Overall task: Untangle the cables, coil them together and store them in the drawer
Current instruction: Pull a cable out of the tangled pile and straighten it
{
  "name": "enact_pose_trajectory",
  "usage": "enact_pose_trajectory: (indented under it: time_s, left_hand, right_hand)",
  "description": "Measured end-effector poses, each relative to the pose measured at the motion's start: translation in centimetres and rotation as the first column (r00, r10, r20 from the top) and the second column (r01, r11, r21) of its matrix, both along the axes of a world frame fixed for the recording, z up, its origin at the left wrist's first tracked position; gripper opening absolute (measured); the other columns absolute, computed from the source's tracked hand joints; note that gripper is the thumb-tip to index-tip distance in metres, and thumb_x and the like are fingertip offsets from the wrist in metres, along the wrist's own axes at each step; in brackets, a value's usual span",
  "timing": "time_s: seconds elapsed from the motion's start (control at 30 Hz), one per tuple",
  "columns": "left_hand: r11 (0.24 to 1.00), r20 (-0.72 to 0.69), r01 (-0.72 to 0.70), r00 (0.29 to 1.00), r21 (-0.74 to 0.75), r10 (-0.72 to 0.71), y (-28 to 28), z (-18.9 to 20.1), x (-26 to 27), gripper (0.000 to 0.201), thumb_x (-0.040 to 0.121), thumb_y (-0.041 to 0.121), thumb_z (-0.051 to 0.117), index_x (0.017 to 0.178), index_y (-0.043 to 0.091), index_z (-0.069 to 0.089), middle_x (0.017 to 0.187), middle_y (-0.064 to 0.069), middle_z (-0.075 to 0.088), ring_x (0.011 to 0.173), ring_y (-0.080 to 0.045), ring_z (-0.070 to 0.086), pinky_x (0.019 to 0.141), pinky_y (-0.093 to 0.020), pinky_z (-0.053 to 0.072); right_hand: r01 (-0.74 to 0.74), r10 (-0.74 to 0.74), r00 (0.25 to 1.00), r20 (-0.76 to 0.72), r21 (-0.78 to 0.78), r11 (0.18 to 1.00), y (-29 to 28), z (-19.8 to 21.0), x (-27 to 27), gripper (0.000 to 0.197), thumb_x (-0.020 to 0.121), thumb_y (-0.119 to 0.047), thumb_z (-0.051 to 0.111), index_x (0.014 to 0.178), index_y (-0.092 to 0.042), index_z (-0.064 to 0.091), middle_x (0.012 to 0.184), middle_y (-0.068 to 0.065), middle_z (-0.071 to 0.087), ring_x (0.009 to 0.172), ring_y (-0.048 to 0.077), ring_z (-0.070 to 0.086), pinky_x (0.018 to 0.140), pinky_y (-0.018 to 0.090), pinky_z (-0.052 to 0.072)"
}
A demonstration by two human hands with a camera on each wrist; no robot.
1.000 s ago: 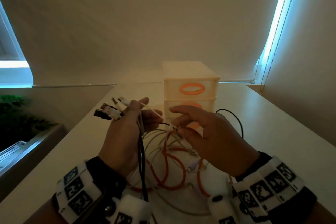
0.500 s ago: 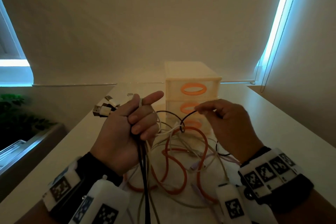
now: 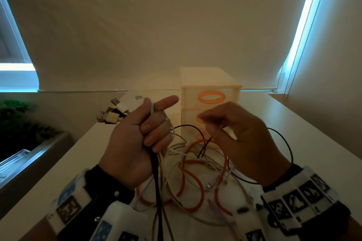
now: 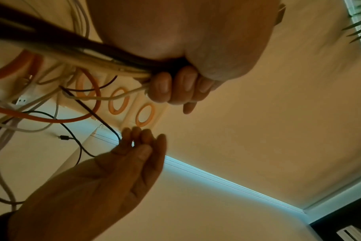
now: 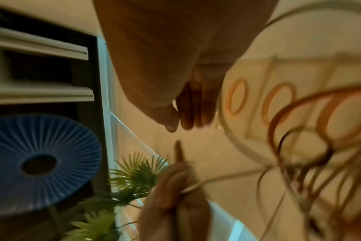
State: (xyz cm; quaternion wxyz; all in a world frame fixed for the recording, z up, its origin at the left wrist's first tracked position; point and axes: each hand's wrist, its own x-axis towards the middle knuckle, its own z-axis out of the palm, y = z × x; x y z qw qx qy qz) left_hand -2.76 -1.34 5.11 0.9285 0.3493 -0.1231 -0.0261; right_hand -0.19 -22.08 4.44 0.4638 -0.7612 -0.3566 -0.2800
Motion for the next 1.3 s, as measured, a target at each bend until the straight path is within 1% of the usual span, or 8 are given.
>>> enact_pose_trajectory:
  time_s: [0.07,0.17,0.33,0.6,0.8,0.93,1.07,1.3]
  left_hand:
    - [0.999,-0.012,-0.033,0.999,-0.002,0.033,-0.5,0.0,0.1,0.052,0.107,0.037,0.037,0.134,-0.002,0.057,0.059,0.008,0.024,0.044,-0.007,0.02,0.043,-0.022,0.022]
    - [0.997,-0.027,-0.08,0.996,0.004,0.08,-0.8,0.0,0.3,0.052,0.107,0.038,0.037,0.135,-0.001,0.057,0.061,0.007,0.025,0.047,-0.008,0.022,0.044,-0.022,0.027]
    - [0.992,-0.054,-0.066,0.997,-0.108,0.06,0.4,0.1,0.4,0.052,0.107,0.037,0.038,0.137,-0.002,0.055,0.058,0.009,0.03,0.049,-0.006,0.035,0.048,-0.021,0.04]
    - [0.97,0.05,0.027,0.999,-0.241,-0.016,3.5,1.5,0.4,0.048,0.111,0.031,0.03,0.149,0.005,0.042,0.066,0.011,0.052,0.049,-0.002,0.045,0.05,-0.017,0.042]
    - [0.955,0.001,0.265,0.963,0.133,-0.268,1.4,0.7,-0.3,0.049,0.108,0.034,0.037,0.135,-0.003,0.055,0.064,0.002,0.056,0.042,-0.005,0.049,0.038,-0.018,0.038]
    - [0.639,-0.01,0.175,0.967,0.749,-0.254,-0.5,0.8,-2.2,0.047,0.1,0.042,0.051,0.108,0.003,0.075,0.064,-0.015,0.067,0.043,-0.02,0.059,0.036,-0.023,0.039]
    - [0.373,0.098,-0.069,0.993,0.925,-0.06,-1.5,0.1,-2.2,0.044,0.097,0.05,0.043,0.111,0.017,0.069,0.078,-0.01,0.076,0.06,-0.022,0.068,0.053,-0.025,0.051]
    - [0.785,0.069,-0.347,0.928,0.514,0.366,-0.9,-0.5,0.2,0.041,0.109,0.034,0.033,0.127,0.01,0.06,0.099,-0.015,0.078,0.091,-0.026,0.076,0.074,-0.029,0.061]
  right_hand:
    - [-0.214,0.228,0.934,-0.275,0.078,0.974,1.8,0.3,-1.8,0.026,0.093,-0.005,0.064,0.114,-0.019,0.067,0.098,0.001,0.073,0.09,0.018,0.072,0.081,0.035,0.06]
    - [-0.267,0.232,0.873,-0.428,-0.024,0.963,3.5,-1.0,-2.1,0.022,0.093,-0.017,0.065,0.113,-0.026,0.061,0.098,-0.002,0.073,0.092,0.015,0.071,0.083,0.039,0.059]
    - [-0.275,0.08,0.873,-0.481,-0.348,0.896,3.0,-3.0,-0.3,0.012,0.099,-0.023,0.056,0.099,-0.019,0.068,0.09,-0.004,0.07,0.086,0.006,0.066,0.082,0.028,0.055]
    - [-0.156,-0.011,0.907,-0.421,-0.36,0.92,1.3,-1.7,0.4,0.023,0.101,-0.025,0.051,0.083,-0.019,0.065,0.08,0.003,0.068,0.067,0.003,0.058,0.064,0.016,0.046]
    - [0.031,-0.118,0.954,-0.275,-0.302,0.953,0.7,-2.3,1.7,0.022,0.103,-0.031,0.043,0.087,-0.022,0.057,0.076,-0.008,0.067,0.071,0.005,0.062,0.063,0.024,0.049]
    - [0.058,-0.088,0.987,-0.135,-0.214,0.975,0.7,-1.7,1.5,0.012,0.099,-0.025,0.055,0.088,-0.022,0.058,0.073,-0.006,0.061,0.069,0.01,0.058,0.059,0.02,0.046]
    - [0.025,-0.033,0.989,-0.147,-0.056,0.998,1.1,-0.7,0.6,0.008,0.094,-0.017,0.065,0.087,-0.021,0.065,0.072,-0.014,0.062,0.069,0.003,0.06,0.06,0.009,0.043]
    - [-0.116,0.094,0.945,-0.312,-0.052,0.992,1.0,-0.2,-0.6,0.014,0.096,-0.021,0.061,0.084,-0.025,0.067,0.062,-0.017,0.061,0.056,0.002,0.056,0.057,0.016,0.045]
